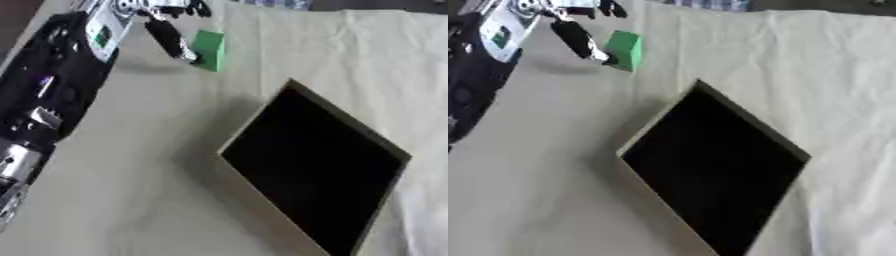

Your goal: Pick up objects on the table and place them in the box.

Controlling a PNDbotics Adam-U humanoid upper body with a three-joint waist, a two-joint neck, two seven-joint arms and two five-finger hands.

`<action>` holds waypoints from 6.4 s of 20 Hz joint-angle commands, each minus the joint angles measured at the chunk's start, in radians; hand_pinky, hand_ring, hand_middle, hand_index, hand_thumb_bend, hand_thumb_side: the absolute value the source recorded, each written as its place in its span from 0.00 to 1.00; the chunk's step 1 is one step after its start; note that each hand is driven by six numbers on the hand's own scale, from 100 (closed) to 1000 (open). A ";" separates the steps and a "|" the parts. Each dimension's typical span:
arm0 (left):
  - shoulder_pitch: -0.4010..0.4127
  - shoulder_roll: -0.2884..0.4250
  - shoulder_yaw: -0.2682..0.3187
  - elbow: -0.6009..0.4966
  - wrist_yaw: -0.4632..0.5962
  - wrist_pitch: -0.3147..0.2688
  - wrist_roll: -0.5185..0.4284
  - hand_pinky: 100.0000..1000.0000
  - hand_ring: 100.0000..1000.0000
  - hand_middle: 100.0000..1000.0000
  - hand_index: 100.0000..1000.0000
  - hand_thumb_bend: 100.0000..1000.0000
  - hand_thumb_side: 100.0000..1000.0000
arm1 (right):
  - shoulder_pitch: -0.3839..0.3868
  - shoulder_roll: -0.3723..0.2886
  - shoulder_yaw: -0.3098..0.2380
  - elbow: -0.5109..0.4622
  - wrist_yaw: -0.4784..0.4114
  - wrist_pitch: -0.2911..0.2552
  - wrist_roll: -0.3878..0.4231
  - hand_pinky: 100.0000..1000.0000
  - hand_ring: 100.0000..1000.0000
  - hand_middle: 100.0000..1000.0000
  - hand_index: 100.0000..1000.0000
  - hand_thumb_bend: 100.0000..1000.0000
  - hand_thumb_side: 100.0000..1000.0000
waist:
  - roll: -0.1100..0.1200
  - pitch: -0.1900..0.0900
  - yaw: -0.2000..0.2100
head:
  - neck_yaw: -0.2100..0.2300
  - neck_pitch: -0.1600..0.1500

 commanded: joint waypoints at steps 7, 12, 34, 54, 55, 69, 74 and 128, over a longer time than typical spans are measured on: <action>-0.019 0.005 0.009 -0.007 -0.006 -0.004 -0.010 0.87 0.95 0.90 0.95 0.40 0.34 | -0.018 -0.003 -0.006 -0.015 -0.006 0.000 -0.002 0.58 0.62 0.53 0.72 0.00 0.79 | 0.003 -0.002 -0.014 | 0.013 -0.024; -0.011 0.006 0.011 0.004 -0.023 -0.005 -0.019 0.89 0.97 0.91 0.95 0.41 0.32 | -0.021 0.002 -0.006 -0.015 -0.004 0.002 -0.006 0.58 0.62 0.53 0.72 0.00 0.80 | 0.001 0.009 -0.014 | 0.013 -0.030; 0.001 -0.004 0.014 0.014 0.005 0.015 0.085 0.70 0.78 0.63 0.77 0.10 0.18 | -0.022 0.026 0.002 -0.015 -0.005 0.030 -0.013 0.58 0.61 0.52 0.71 0.00 0.81 | -0.003 0.032 -0.028 | 0.032 -0.046; -0.005 0.001 -0.026 -0.070 0.116 0.067 0.038 0.61 0.69 0.62 0.77 0.00 0.10 | -0.004 -0.013 -0.004 -0.015 -0.019 0.031 -0.009 0.58 0.62 0.53 0.71 0.00 0.78 | 0.015 -0.051 -0.016 | 0.026 0.019; -0.003 0.001 -0.030 -0.083 0.133 0.073 0.037 0.60 0.69 0.62 0.77 0.00 0.11 | -0.002 -0.016 -0.005 -0.015 -0.019 0.032 -0.009 0.58 0.62 0.53 0.71 0.00 0.78 | 0.018 -0.059 -0.017 | 0.024 0.023; 0.064 -0.002 -0.250 -0.500 0.352 0.245 0.026 0.56 0.63 0.63 0.79 0.00 0.10 | 0.018 -0.073 -0.028 -0.015 -0.017 0.030 -0.023 0.59 0.63 0.54 0.72 0.00 0.73 | 0.061 -0.147 -0.023 | -0.041 0.117; 0.126 -0.007 -0.290 -0.700 0.441 0.338 -0.013 0.53 0.61 0.62 0.78 0.00 0.13 | 0.023 -0.087 -0.048 -0.015 -0.010 0.033 -0.051 0.60 0.64 0.54 0.72 0.00 0.72 | 0.067 -0.168 -0.006 | -0.062 0.146; 0.369 -0.225 -0.379 -0.596 -0.032 0.078 0.061 0.75 0.87 0.83 0.95 0.71 0.61 | 0.040 -0.025 -0.050 -0.015 0.014 0.079 -0.101 0.58 0.63 0.52 0.71 0.00 0.76 | 0.039 -0.129 0.018 | -0.083 0.116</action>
